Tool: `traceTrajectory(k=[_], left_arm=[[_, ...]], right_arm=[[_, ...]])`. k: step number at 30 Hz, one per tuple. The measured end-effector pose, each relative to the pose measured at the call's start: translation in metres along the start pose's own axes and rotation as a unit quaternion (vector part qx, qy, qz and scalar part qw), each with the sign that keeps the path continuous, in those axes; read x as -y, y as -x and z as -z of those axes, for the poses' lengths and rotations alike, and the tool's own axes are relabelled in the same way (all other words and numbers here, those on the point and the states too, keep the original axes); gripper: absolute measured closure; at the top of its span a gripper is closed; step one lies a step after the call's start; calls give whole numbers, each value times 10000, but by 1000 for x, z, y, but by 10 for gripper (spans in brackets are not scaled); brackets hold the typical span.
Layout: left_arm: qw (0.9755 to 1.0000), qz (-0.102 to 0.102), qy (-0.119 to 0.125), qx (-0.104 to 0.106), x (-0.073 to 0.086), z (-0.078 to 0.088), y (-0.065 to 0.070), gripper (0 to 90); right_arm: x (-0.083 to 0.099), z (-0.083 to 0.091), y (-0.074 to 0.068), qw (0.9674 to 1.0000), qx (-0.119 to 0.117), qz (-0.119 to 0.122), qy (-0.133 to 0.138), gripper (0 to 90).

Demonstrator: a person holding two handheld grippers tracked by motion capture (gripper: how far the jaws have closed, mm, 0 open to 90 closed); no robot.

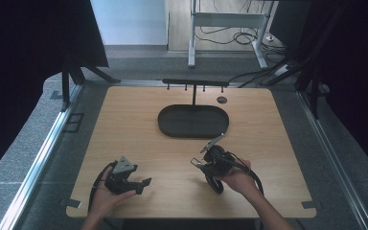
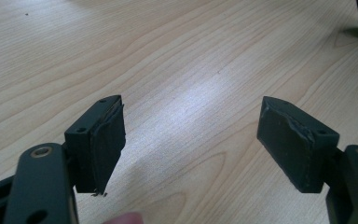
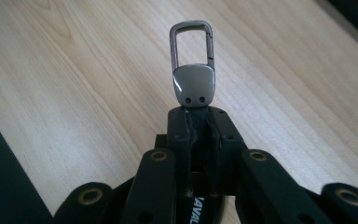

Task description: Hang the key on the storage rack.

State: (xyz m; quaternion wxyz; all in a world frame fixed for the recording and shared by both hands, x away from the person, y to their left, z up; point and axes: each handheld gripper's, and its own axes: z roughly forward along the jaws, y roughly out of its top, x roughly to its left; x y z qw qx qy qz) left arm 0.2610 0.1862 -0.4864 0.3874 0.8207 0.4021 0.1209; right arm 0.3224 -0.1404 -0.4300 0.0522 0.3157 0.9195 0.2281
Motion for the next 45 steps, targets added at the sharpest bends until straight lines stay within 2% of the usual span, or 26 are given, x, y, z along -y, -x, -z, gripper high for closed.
traceTrajectory(k=[11, 21, 45], left_arm=[[10000, -3, -2, 0, 0, 0, 0, 241], [10000, -4, -9, -2, 0, -1, 0, 241], [10000, 6, -37, 8, 1, -2, 0, 241]], right_arm=[[-1, 19, 6, 9988, 112, -100, 459, 810], [0, 30, 10, 9972, 128, -160, 717, 810], [0, 49, 23, 9944, 286, -322, 962, 810]])
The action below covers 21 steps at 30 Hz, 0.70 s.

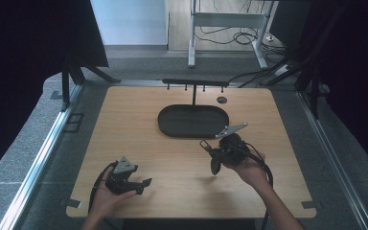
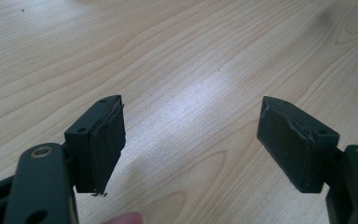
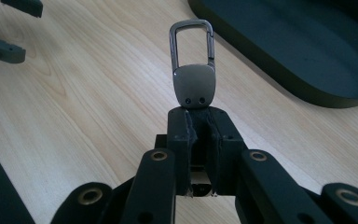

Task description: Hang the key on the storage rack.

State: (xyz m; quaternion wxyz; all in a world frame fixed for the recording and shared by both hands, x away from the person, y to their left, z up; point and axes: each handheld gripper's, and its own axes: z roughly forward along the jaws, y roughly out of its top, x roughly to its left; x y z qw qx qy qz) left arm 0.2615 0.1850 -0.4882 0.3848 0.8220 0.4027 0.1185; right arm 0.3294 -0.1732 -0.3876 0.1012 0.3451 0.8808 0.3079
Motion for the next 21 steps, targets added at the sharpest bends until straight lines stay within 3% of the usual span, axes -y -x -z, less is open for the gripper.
traceTrajectory(k=[21], left_arm=[[10000, -17, -16, 8, 0, -1, 1, 241]], right_arm=[[-8, 11, 14, 9994, 195, -135, 255, 810]])
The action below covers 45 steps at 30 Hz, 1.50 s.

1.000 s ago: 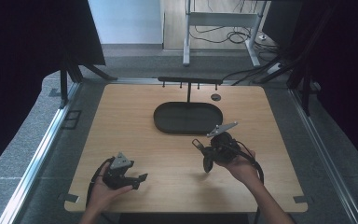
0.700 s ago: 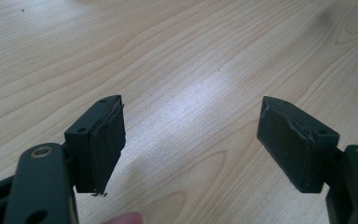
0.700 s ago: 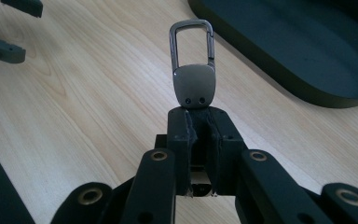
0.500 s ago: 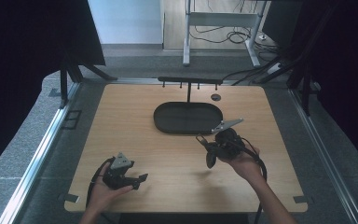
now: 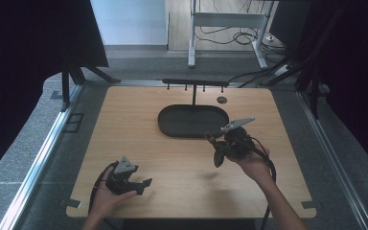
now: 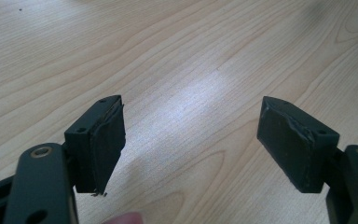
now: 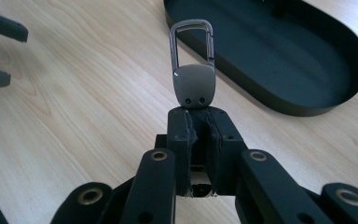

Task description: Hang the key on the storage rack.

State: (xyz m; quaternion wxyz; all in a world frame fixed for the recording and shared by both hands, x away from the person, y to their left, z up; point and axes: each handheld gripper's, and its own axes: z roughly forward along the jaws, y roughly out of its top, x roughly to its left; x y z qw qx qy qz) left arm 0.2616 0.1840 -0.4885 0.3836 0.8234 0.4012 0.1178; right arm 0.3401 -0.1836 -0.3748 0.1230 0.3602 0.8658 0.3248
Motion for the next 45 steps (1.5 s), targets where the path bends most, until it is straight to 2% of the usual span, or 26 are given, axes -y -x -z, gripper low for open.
traceTrajectory(k=[10, 24, 45], left_arm=[[10000, 2, -12, -4, 0, 0, 0, 241], [10000, 6, -4, -20, 0, 0, 0, 241], [10000, 5, -13, 4, 0, 0, 0, 241]], right_arm=[[-8, 4, 3, 9998, 85, 14, 165, 810], [-13, 2, 13, 9993, 137, -151, 317, 810], [-22, 0, 41, 9959, 459, -522, 578, 810]])
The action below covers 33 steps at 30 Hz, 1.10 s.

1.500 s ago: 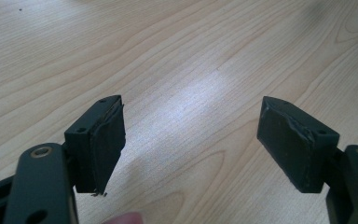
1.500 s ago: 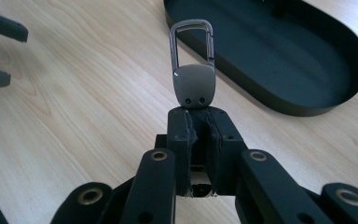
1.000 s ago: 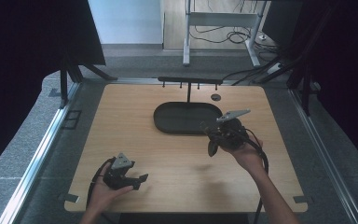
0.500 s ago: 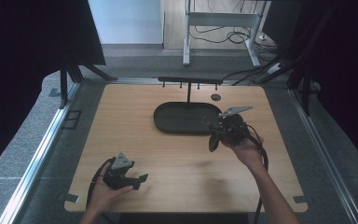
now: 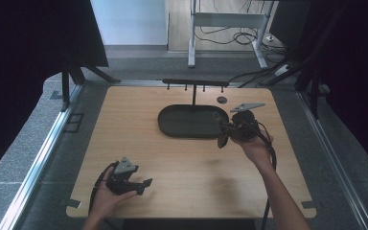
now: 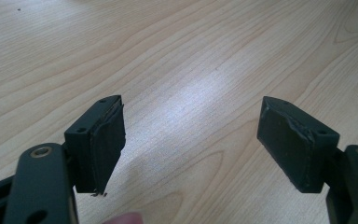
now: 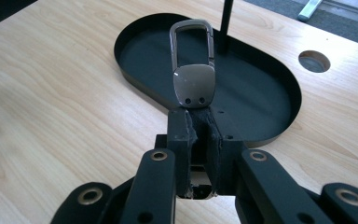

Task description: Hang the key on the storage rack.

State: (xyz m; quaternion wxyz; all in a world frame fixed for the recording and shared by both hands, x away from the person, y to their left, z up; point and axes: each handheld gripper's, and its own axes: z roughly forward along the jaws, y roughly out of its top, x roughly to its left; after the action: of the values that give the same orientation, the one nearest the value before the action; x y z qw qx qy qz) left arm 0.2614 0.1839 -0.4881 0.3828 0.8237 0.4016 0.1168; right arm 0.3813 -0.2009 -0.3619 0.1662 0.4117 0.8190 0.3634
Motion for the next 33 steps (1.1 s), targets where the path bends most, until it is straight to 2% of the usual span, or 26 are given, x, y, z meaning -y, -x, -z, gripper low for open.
traceTrajectory(k=[15, 33], left_arm=[[10000, 14, 15, 17, 0, 1, -1, 241], [10000, 36, 51, 31, 0, 3, -2, 243]], right_arm=[[-12, -5, 15, 9994, 226, -230, 157, 810], [-30, -17, 29, 9967, 498, -522, 371, 810]])
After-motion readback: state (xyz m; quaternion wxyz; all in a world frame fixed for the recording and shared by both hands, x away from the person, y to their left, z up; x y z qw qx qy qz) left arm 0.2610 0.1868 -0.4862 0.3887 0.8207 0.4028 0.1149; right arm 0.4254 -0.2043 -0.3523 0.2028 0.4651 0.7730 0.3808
